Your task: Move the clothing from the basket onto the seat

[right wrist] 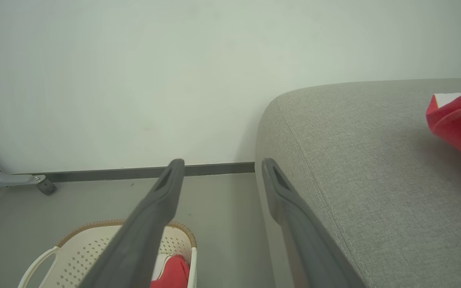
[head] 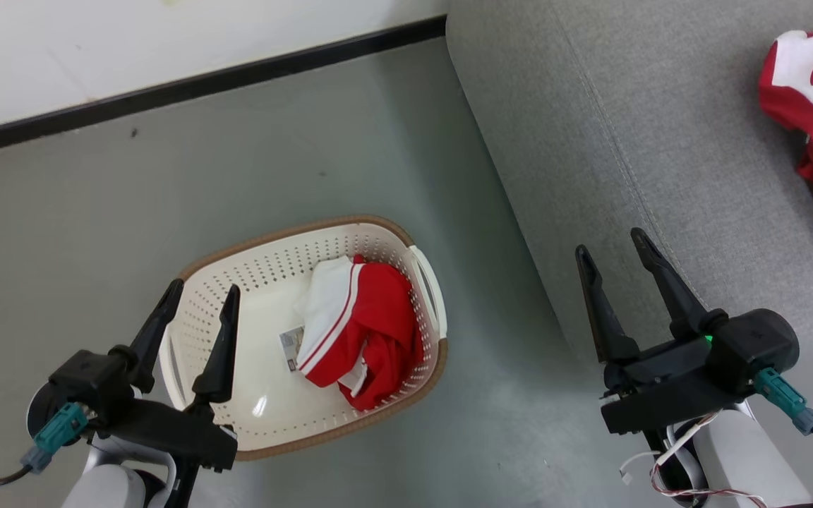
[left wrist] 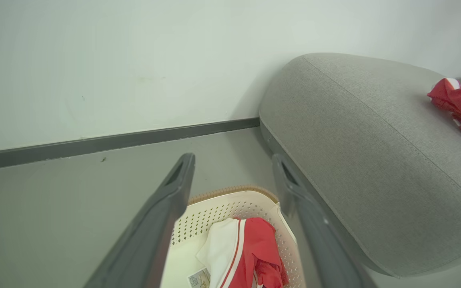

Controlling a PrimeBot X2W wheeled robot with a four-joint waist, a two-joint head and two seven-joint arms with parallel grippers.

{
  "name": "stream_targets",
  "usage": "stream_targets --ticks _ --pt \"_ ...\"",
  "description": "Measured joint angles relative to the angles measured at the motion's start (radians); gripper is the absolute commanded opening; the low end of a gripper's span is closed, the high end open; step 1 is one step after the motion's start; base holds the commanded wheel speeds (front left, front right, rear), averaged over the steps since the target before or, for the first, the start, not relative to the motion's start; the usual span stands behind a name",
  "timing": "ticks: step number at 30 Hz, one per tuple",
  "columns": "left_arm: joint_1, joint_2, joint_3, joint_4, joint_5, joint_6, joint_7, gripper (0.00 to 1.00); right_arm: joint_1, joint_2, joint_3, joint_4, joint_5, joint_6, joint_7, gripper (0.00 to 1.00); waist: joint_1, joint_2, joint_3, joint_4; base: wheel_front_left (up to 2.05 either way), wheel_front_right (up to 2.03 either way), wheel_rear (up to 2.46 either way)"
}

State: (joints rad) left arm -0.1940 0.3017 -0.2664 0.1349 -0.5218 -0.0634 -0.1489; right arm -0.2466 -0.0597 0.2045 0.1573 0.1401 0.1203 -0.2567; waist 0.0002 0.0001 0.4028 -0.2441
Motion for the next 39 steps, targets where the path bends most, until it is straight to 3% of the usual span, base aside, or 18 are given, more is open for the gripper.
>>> stream_targets --ticks 23,39 --pt "-0.178 0.045 -0.072 0.091 0.049 -0.026 0.157 1.0 -0.023 0.01 0.169 -0.021 0.05 0.0 0.0 1.0 -0.0001 0.0001 0.282 -0.151 0.0 0.0 0.0" --pt "-0.274 0.066 -0.1 0.164 0.087 -0.025 0.274 1.0 -0.036 0.013 0.254 -0.023 0.138 -0.059 0.0 1.0 -0.0002 0.0 0.388 -0.203 0.0 0.0 0.0"
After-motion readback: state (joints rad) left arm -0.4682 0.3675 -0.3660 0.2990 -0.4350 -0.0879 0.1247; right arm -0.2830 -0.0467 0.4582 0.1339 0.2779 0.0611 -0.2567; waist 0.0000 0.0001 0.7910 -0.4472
